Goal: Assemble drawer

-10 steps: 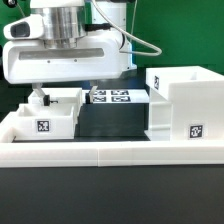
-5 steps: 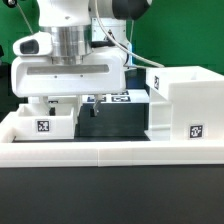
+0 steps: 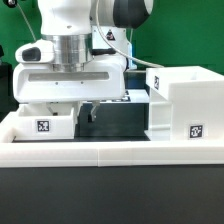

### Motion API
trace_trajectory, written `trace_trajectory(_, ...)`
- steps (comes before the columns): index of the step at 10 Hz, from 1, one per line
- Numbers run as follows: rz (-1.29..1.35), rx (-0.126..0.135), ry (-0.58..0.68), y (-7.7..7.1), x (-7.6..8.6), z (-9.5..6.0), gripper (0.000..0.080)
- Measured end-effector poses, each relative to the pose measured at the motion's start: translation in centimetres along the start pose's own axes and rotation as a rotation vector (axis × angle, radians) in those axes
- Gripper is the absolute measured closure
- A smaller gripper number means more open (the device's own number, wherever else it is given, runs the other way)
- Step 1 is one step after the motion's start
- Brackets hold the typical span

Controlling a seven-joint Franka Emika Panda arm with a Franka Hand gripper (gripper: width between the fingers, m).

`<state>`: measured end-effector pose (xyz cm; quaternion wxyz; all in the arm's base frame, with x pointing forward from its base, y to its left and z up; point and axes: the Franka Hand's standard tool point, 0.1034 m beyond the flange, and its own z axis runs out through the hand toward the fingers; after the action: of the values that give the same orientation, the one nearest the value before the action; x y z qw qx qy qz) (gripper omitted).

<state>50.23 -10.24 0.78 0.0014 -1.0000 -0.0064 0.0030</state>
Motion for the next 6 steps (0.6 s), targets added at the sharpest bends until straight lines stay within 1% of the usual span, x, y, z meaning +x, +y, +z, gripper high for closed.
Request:
trace_trajectory(2,0.0,0.0,0.0,0.0,0.0,0.0,0.0563)
trace_trajectory(3,0.0,0.0,0.0,0.0,0.0,0.0,0.0563)
trace_trajectory(4,-0.003,0.002,-0.001,-0.19,0.02,0.02,0.0727)
trace_trajectory(5,-0.003,0.002,-0.001,-0.24,0.04,0.01,0.0727)
trace_trajectory(6,-0.004,0.002,-0.001,-0.24,0.04,0.01,0.0758)
